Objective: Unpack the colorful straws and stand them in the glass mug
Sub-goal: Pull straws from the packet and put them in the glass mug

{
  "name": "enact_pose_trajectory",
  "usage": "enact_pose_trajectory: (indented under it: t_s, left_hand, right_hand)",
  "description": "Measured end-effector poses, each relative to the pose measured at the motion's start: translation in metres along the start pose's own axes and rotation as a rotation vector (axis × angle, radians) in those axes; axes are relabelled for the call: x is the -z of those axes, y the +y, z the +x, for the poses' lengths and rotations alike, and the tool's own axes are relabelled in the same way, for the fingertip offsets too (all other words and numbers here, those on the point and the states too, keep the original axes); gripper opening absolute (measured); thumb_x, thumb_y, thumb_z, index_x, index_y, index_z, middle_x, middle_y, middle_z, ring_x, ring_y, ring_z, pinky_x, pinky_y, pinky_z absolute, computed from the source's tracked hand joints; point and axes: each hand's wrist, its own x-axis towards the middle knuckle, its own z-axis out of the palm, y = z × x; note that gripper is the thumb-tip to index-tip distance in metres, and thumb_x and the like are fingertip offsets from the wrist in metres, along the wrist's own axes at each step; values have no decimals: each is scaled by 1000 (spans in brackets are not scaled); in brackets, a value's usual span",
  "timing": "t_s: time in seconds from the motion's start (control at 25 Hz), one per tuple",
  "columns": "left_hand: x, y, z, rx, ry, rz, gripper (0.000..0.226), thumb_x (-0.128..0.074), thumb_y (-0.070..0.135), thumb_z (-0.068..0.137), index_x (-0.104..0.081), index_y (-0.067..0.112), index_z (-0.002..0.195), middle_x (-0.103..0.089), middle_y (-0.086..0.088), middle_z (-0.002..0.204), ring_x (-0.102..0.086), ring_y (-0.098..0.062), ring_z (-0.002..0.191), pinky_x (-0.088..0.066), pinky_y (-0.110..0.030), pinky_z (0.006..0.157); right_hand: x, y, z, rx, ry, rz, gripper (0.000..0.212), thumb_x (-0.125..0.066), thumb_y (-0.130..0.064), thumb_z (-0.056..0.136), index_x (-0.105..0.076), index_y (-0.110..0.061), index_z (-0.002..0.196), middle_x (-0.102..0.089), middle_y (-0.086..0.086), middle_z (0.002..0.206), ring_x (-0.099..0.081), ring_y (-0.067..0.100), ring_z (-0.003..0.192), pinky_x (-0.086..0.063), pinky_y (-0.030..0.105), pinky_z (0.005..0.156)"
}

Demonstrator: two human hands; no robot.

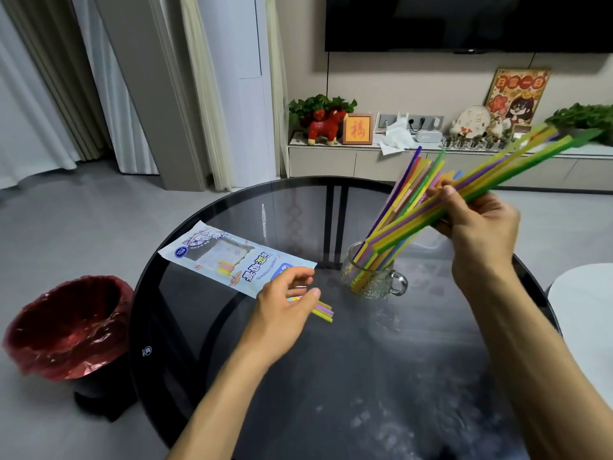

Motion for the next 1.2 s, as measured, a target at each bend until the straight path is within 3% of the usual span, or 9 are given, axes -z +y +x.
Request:
enact_pose_trajectory:
  t_s: [0.16,0.4,0.52,0.6,0.76,0.88,0.96,1.08,1.2]
  left_hand:
    - [-5,0,0,-1,19,26,22,-65,16,88,-65,26,108,-68,11,108,-64,-2,102,-48,-10,80]
    - [-6,-2,3,-17,33,41,21,-64,16,88,-66,26,106,-68,12,107,-64,-3,102,-50,-16,82]
    - [-7,-6,1,-89,58,272,24,-61,22,90,-63,25,114,-65,11,116,-58,-8,110,-49,-27,92]
    - [-5,-16,2,-112,52,656,40,-56,30,92,-50,24,131,-49,4,141,-41,-17,130,-38,-34,104]
    - [1,-34,2,116,-171,942,66,-45,43,96,-14,23,151,-6,-3,163,-6,-24,149,-17,-46,119]
    - [0,-30,-2,89,-222,902,61,-46,41,95,-24,23,149,-22,2,159,-25,-20,145,-31,-43,114]
    - [2,-25,-7,42,-212,900,47,-49,40,93,-40,23,136,-41,6,145,-45,-21,131,-43,-42,103]
    - [6,-19,-16,25,-241,910,39,-50,41,92,-49,22,126,-48,6,133,-54,-24,119,-47,-40,95]
    - [12,-22,-18,23,-261,909,40,-52,40,91,-49,20,126,-46,6,133,-52,-22,121,-46,-40,96]
  right_hand:
    - [-15,37,2,-33,-77,-275,9,-69,-13,87,-72,-18,81,-76,14,88,-74,32,86,-60,52,79]
    - [-15,57,0,-96,-121,-374,14,-67,-17,90,-70,-23,77,-76,6,90,-74,23,83,-61,48,79]
    - [-11,52,-4,90,-155,-876,35,-65,-43,89,-69,-13,70,-71,6,72,-69,26,69,-58,39,65]
    - [-7,41,-11,167,-107,-1248,61,-56,-63,86,-64,-9,60,-64,9,58,-61,30,58,-45,31,53]
    - [2,19,-37,140,-326,-1237,59,-57,-54,90,-64,-5,57,-65,8,51,-63,26,51,-48,29,48]
    - [-15,25,-78,183,-671,-1137,42,-59,-45,88,-61,-11,65,-65,5,58,-62,24,58,-52,35,54]
    - [-30,50,-102,269,-716,-1236,29,-59,-47,87,-63,-18,82,-69,1,78,-64,26,78,-48,35,62]
    - [-43,84,-123,283,-795,-1473,39,-52,-47,92,-56,-15,113,-62,6,115,-55,30,109,-47,38,78]
    - [-54,95,-129,297,-825,-1629,28,-49,-25,96,-55,-7,116,-60,13,119,-55,33,110,-46,39,83]
